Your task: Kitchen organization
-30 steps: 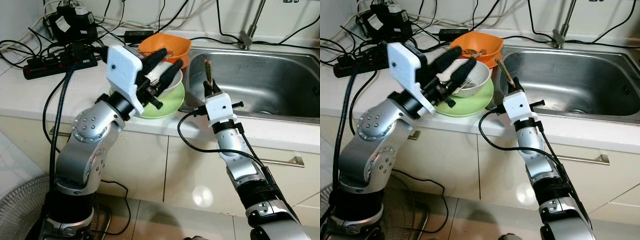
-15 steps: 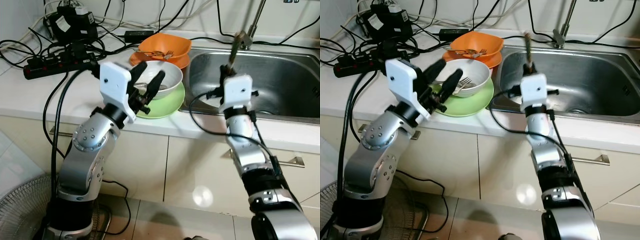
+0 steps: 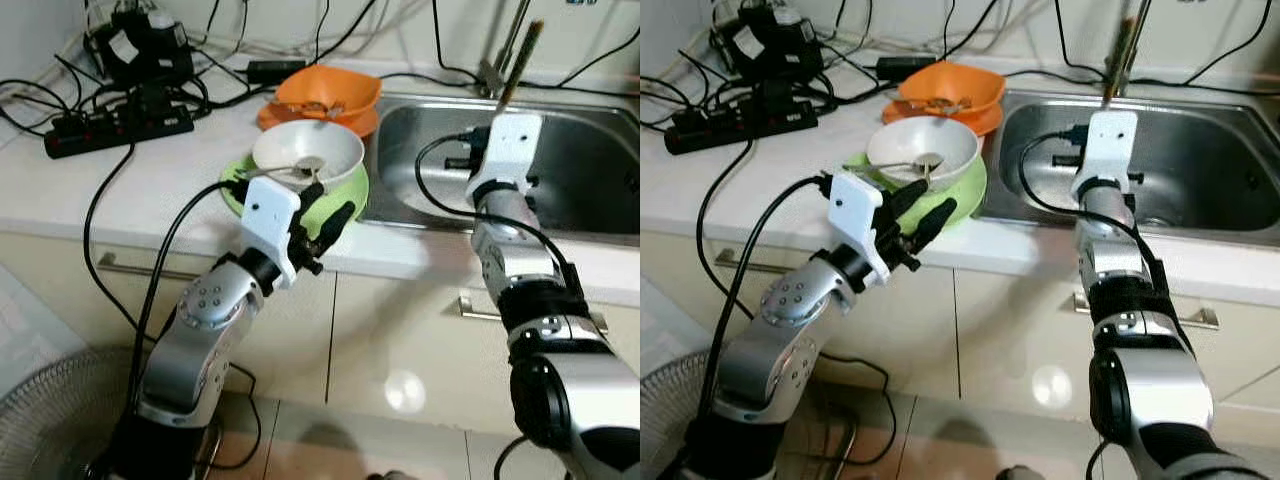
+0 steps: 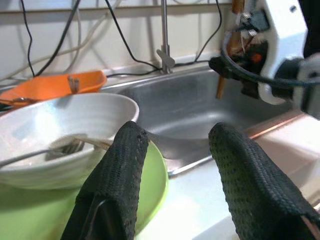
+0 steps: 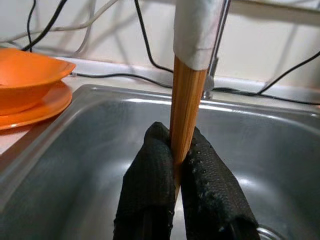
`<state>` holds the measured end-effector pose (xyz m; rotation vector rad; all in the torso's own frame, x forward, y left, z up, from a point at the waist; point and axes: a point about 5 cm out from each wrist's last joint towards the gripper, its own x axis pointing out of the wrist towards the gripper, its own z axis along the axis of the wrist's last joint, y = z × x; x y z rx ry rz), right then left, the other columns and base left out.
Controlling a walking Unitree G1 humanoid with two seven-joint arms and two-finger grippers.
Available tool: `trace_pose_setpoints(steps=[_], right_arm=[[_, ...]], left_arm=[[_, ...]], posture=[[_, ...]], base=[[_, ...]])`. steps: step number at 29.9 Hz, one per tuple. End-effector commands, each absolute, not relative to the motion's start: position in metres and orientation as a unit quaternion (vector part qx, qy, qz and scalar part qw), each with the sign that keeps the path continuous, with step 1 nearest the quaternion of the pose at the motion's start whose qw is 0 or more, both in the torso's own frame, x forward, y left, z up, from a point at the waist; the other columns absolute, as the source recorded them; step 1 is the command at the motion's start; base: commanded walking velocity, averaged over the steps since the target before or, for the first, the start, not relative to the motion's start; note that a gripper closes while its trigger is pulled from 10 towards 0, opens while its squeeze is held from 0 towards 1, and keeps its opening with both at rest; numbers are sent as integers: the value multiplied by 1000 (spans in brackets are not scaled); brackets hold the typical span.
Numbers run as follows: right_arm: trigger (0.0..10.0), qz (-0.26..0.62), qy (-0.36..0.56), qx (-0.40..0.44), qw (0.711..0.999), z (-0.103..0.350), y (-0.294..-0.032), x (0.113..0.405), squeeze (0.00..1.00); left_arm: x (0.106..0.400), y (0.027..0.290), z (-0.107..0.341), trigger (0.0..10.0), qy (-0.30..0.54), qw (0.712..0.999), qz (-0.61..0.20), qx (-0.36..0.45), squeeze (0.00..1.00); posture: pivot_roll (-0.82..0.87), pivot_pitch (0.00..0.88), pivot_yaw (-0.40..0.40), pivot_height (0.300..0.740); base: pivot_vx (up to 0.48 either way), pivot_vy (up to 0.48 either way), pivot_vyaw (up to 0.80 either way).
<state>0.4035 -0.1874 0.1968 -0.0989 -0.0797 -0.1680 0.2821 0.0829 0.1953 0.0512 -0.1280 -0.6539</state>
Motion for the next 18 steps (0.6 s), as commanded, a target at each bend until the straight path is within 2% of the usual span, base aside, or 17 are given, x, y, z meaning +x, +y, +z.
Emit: trace_pose_setpoints(steps=[1,18], right_arm=[[10000,-88,-40,-37,995,211,-191,409,0],[10000,-62,22,0,998,213,-185,418,0]], left_arm=[[279,79,196,10000,-55,941,-333,34,0],[271,68,210,10000,-61,925,-372,49,0]], posture=[[39,38,3,732],[42,35,-9,732]], base=[[0,0,0],[0,0,0]])
